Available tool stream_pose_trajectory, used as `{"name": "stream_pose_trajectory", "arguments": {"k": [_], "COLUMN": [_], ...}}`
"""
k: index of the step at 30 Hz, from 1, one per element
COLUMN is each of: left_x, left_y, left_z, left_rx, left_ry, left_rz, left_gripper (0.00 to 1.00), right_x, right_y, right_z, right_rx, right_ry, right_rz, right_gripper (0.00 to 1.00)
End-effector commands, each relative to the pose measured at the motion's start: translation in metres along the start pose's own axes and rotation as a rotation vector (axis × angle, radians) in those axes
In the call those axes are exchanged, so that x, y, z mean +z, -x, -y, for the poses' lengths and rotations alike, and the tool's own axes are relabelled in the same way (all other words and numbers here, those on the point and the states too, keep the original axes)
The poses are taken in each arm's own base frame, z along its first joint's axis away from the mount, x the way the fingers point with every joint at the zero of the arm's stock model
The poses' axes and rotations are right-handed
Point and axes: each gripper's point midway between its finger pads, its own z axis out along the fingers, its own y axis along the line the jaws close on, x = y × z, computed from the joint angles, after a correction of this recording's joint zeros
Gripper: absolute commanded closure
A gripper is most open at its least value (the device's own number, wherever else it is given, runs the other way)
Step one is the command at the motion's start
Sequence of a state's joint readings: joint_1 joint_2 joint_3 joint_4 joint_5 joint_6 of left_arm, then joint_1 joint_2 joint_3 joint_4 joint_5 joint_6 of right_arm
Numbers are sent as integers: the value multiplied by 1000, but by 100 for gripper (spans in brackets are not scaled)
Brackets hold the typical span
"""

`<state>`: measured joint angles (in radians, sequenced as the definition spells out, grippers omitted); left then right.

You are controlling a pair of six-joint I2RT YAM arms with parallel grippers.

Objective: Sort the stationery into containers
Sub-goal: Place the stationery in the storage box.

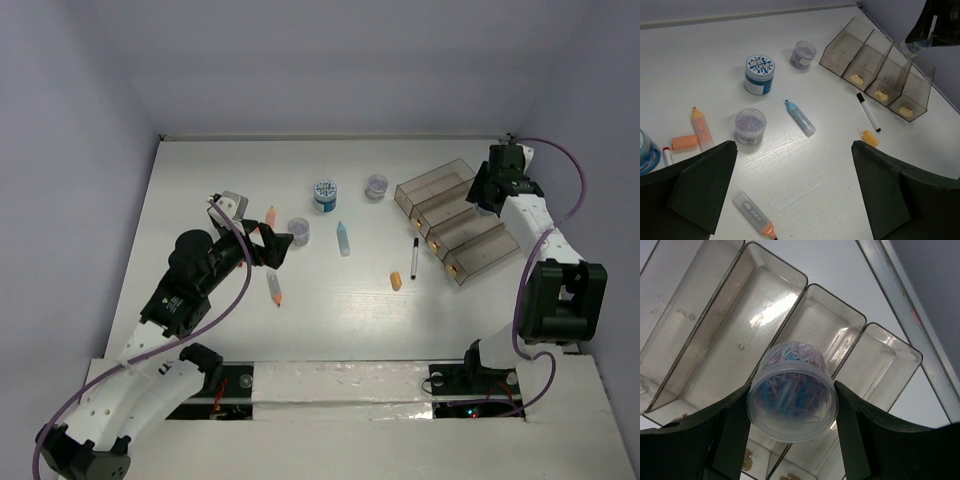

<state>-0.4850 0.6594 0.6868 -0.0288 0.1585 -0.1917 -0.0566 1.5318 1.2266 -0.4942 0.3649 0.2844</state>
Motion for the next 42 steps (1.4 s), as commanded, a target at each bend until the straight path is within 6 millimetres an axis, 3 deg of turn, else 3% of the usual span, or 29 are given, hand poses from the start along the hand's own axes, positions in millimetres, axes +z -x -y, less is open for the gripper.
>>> {"name": "stream_pose_trajectory", "arguments": {"k": [1,10,22,29,37,40,41,42], "left_x": [-4,-3,2,3,3,3,3,3], "left_y": [24,22,18,17,17,16,17,17], "left_z": [6,3,0,-2,-3,-3,-3,-3], "left_rx": [18,18,20,20,19,19,19,19], "left_ry": [-8,5,21,32,35,35,35,35], "left_rz": [59,51,33,28,27,26,27,26], "left_gripper": [1,1,1,1,1,1,1,1], "right_x": [-2,6,56,74,89,95,95,95], "right_y": [32,73,66,63,54,51,54,53], "right_z": [-9,-16,-31,-40,-35,-33,-34,-35], "right_rx": [65,68,30,26,28,27,28,25], "right_ry": [54,56,76,90,62,63,67,72], "right_rz": [107,149,75,60,41,27,27,18], "right_gripper": [70,70,69,69,67,50,35,28]}}
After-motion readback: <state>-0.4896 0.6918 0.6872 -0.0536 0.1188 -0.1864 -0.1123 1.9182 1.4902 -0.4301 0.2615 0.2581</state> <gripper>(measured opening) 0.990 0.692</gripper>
